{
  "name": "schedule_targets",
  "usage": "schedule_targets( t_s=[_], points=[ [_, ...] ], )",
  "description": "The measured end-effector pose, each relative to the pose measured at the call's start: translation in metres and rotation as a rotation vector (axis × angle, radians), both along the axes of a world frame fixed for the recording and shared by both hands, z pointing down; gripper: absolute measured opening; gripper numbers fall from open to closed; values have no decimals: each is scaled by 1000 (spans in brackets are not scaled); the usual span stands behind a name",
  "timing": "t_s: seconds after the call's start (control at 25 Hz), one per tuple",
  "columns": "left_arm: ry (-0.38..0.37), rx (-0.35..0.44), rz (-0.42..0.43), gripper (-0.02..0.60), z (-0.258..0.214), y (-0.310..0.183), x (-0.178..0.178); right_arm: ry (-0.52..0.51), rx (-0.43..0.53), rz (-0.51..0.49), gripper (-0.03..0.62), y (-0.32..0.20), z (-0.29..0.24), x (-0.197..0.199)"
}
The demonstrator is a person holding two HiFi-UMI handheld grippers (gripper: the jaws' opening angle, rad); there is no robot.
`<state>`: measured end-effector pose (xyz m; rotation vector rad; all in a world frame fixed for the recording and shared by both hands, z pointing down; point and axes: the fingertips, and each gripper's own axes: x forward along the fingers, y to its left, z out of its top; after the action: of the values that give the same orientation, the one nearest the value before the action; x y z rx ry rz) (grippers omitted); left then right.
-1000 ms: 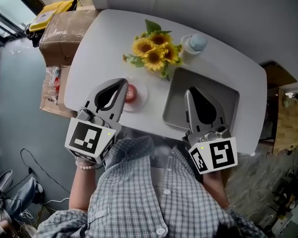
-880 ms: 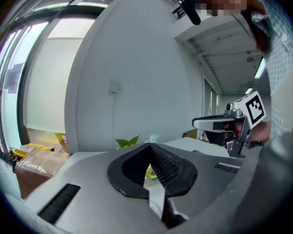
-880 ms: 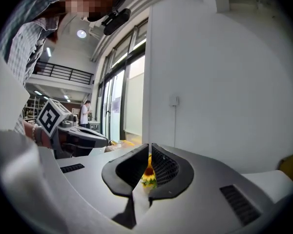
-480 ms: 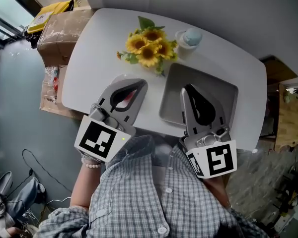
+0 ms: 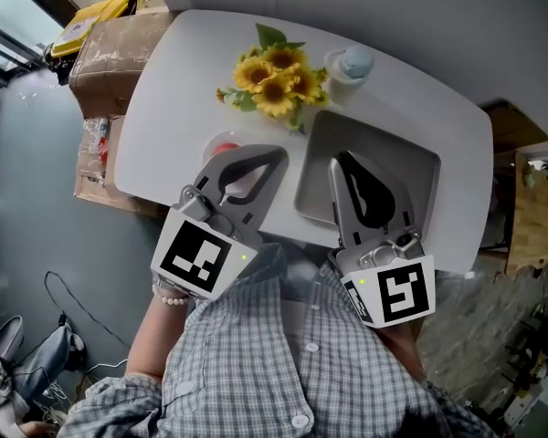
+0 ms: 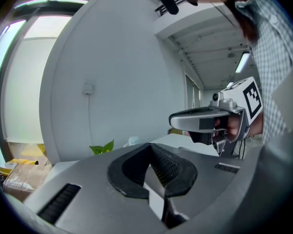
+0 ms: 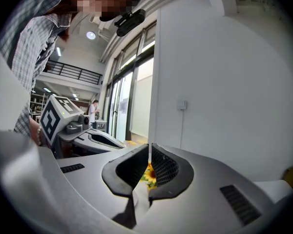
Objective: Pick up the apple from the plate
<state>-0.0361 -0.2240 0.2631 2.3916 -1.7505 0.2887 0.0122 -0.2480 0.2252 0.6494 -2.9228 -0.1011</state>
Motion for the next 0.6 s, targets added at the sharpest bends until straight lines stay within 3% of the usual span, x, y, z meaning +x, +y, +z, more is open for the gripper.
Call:
schedule_targets(
  t_s=[0.6],
  points=[
    [11, -16, 9, 11, 4, 2, -5, 31, 3, -3, 32, 2, 6, -8]
  ],
)
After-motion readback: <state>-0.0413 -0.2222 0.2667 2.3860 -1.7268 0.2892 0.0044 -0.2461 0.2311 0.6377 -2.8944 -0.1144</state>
